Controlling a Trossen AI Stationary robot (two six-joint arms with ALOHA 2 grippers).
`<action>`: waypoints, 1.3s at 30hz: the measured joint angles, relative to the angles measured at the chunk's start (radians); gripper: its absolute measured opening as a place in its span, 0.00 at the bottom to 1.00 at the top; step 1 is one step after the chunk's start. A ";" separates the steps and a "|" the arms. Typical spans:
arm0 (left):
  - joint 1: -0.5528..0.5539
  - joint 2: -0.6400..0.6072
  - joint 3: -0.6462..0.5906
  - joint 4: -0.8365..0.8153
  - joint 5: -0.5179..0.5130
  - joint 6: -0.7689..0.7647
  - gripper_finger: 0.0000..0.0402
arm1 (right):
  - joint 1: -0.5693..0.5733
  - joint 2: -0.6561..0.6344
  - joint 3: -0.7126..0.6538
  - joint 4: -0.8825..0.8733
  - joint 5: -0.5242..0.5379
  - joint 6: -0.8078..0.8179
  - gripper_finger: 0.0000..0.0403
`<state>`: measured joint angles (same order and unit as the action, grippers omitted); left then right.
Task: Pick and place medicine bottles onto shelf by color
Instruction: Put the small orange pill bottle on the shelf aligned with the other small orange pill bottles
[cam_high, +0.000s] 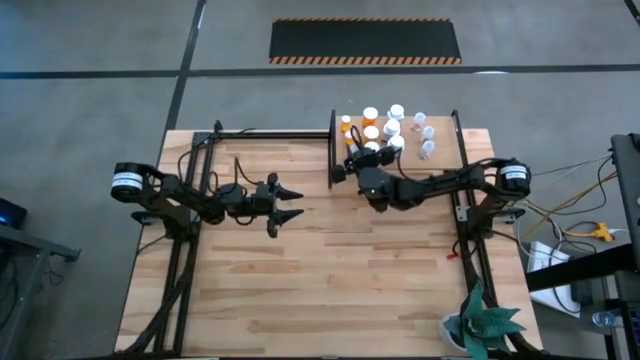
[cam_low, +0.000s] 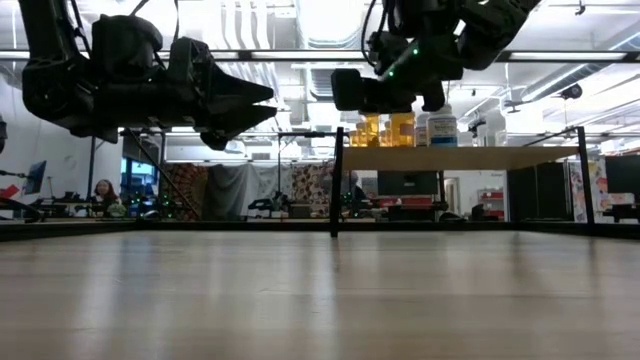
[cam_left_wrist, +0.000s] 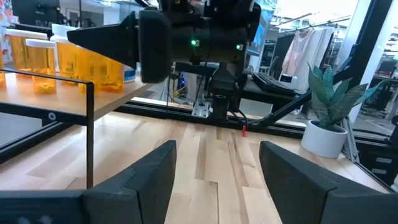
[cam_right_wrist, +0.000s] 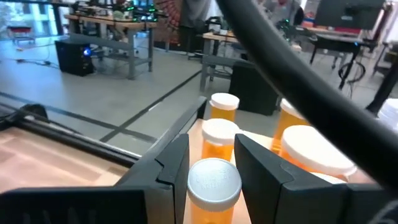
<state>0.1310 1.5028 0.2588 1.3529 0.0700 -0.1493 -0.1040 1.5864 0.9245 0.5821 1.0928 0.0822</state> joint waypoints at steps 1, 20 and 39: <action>0.000 0.000 0.000 0.000 0.000 0.000 0.54 | -0.002 0.000 0.000 -0.001 0.001 0.011 0.26; -0.001 0.000 0.000 -0.008 0.000 0.000 0.54 | -0.006 -0.008 0.000 -0.046 0.007 0.133 0.26; -0.001 0.000 0.000 -0.008 0.001 0.000 0.54 | -0.008 -0.008 0.020 -0.114 -0.020 0.207 0.32</action>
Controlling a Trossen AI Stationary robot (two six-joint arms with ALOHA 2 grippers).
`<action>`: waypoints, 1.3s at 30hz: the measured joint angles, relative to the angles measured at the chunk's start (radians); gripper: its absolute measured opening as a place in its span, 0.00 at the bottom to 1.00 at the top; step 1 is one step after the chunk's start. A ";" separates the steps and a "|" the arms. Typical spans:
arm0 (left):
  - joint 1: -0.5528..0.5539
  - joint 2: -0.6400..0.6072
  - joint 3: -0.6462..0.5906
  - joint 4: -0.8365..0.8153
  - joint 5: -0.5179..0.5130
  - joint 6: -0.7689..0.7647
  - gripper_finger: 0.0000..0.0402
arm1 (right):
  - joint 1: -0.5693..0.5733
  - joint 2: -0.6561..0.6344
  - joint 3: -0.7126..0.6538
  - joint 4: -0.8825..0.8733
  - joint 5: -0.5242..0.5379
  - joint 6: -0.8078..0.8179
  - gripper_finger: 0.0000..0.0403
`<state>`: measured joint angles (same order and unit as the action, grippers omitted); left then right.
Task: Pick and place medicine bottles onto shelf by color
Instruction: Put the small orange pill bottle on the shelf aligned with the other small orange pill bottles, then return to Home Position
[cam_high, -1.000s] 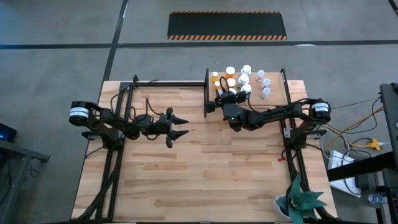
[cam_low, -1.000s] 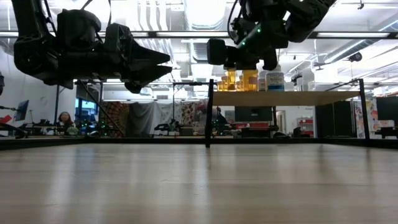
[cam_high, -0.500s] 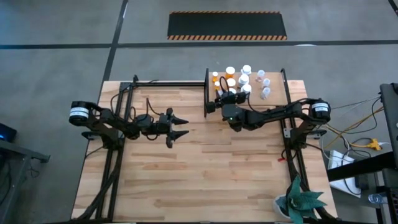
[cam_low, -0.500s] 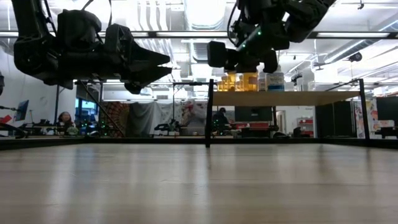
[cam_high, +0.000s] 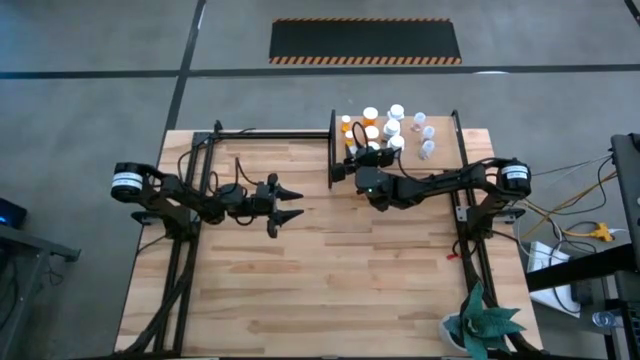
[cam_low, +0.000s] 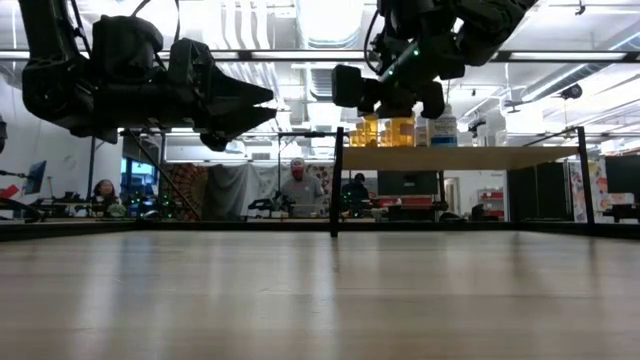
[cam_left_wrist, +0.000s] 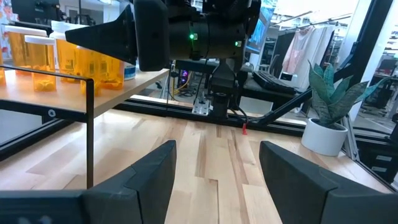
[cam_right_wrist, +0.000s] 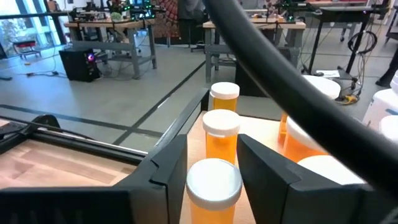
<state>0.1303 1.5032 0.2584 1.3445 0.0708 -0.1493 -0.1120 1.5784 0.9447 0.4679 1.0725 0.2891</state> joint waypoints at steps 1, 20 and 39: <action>0.000 0.000 0.000 0.000 0.000 0.000 0.54 | 0.000 0.000 0.000 -0.001 0.000 0.000 0.33; 0.001 0.000 0.000 0.001 0.000 0.000 0.54 | 0.000 0.000 0.000 0.046 0.004 -0.066 0.55; 0.000 0.000 -0.001 0.001 0.000 0.000 0.53 | 0.107 -0.042 0.180 -0.017 -0.001 -0.464 0.54</action>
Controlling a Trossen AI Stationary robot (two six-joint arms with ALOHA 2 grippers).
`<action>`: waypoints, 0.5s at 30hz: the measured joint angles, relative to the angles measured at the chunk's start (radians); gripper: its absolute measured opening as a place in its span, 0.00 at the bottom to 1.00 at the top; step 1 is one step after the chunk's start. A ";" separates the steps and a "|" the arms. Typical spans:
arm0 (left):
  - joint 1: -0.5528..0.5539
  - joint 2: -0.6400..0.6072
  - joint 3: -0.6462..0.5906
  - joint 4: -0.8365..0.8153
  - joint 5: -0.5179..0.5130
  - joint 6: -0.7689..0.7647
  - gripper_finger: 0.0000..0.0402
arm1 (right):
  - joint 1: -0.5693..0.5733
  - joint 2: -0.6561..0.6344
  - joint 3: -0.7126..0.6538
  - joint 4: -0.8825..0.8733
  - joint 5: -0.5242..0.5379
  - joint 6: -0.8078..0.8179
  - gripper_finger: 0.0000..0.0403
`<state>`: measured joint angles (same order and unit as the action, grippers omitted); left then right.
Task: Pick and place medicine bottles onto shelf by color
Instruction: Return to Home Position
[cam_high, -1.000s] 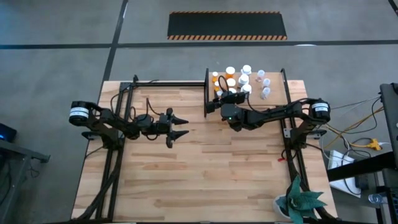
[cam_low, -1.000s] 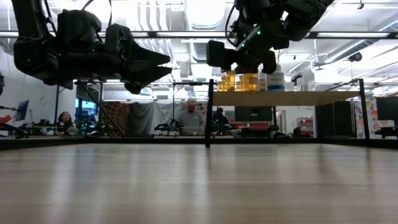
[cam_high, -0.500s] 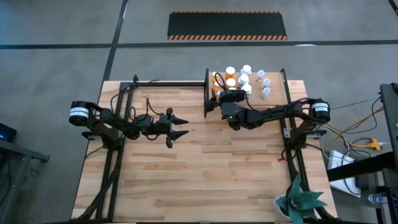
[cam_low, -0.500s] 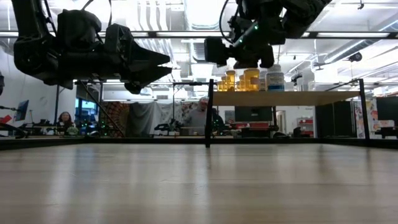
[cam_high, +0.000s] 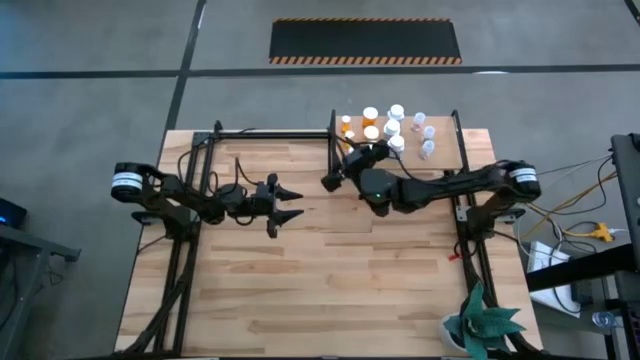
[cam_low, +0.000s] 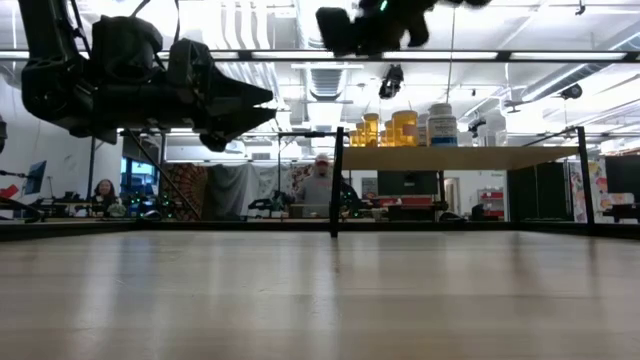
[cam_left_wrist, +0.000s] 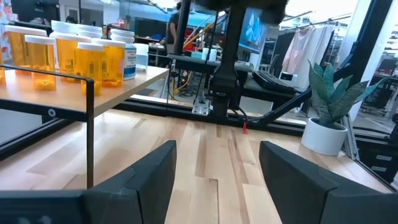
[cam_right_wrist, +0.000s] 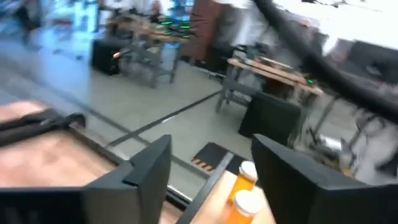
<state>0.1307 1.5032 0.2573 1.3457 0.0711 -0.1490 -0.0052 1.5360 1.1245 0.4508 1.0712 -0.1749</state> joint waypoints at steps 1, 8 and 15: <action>0.000 0.000 -0.002 0.000 0.000 0.000 0.53 | 0.015 -0.022 0.011 -0.058 -0.015 -0.010 0.49; 0.000 -0.027 -0.020 -0.001 0.063 -0.001 0.47 | 0.039 -0.221 -0.045 -0.487 -0.502 0.170 0.13; 0.013 -0.156 -0.062 -0.074 0.084 0.037 0.19 | 0.040 -0.405 -0.296 -0.380 -0.823 0.056 0.03</action>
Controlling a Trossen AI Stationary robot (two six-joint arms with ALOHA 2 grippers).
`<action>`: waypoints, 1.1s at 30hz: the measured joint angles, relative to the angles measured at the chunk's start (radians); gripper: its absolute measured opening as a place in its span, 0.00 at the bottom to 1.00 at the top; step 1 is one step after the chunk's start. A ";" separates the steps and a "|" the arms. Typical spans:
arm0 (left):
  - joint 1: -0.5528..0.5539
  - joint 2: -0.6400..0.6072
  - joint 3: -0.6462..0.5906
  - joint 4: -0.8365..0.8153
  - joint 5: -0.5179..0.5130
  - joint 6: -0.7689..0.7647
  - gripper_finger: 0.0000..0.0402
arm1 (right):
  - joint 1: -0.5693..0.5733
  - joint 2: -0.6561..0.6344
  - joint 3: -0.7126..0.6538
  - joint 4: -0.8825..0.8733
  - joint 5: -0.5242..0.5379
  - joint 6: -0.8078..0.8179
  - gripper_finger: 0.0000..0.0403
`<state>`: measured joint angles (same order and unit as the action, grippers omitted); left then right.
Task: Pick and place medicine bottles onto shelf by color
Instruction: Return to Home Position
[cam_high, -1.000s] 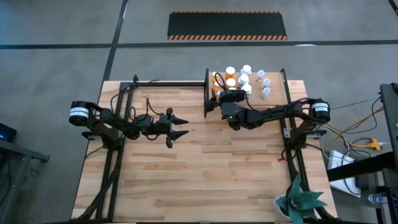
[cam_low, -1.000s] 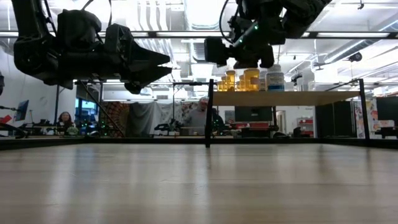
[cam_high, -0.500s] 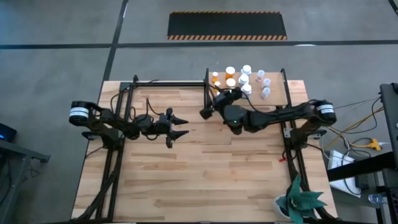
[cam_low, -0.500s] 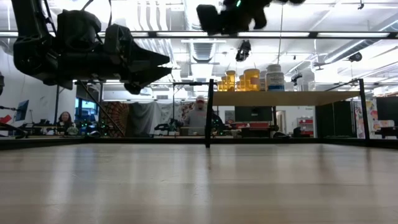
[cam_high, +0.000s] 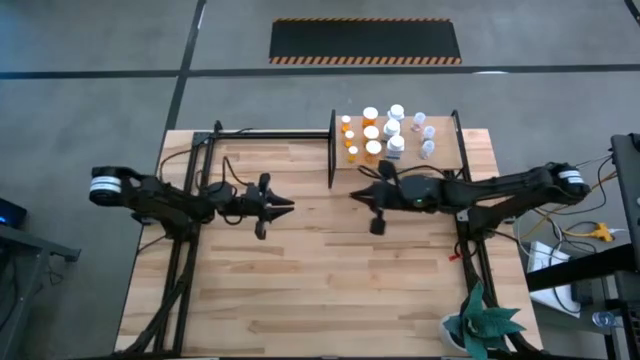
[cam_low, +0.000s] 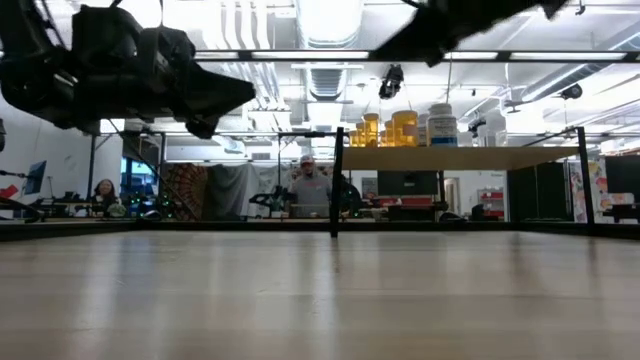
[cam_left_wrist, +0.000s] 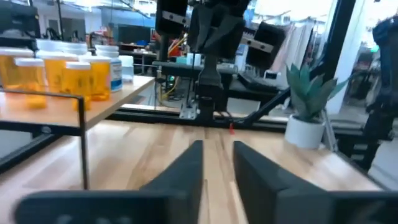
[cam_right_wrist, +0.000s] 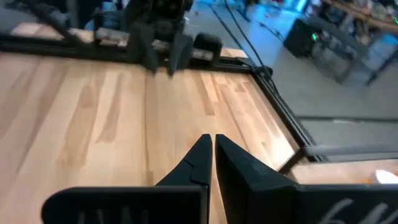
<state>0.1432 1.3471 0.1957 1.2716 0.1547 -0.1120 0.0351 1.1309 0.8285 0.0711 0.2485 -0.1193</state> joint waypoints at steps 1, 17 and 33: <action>0.000 -0.026 -0.007 -0.029 -0.001 0.019 0.15 | 0.000 -0.027 -0.034 0.014 -0.018 -0.026 0.02; 0.001 -0.466 -0.015 -0.574 -0.089 0.075 0.02 | -0.001 -0.531 -0.402 0.083 -0.226 -0.115 0.02; 0.008 -0.825 -0.187 -0.696 -0.171 0.066 0.02 | -0.001 -1.035 -0.643 -0.068 -0.249 -0.035 0.02</action>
<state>0.1508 0.5223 0.0091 0.5756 -0.0167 -0.0458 0.0341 0.0955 0.1853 0.0027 -0.0002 -0.1540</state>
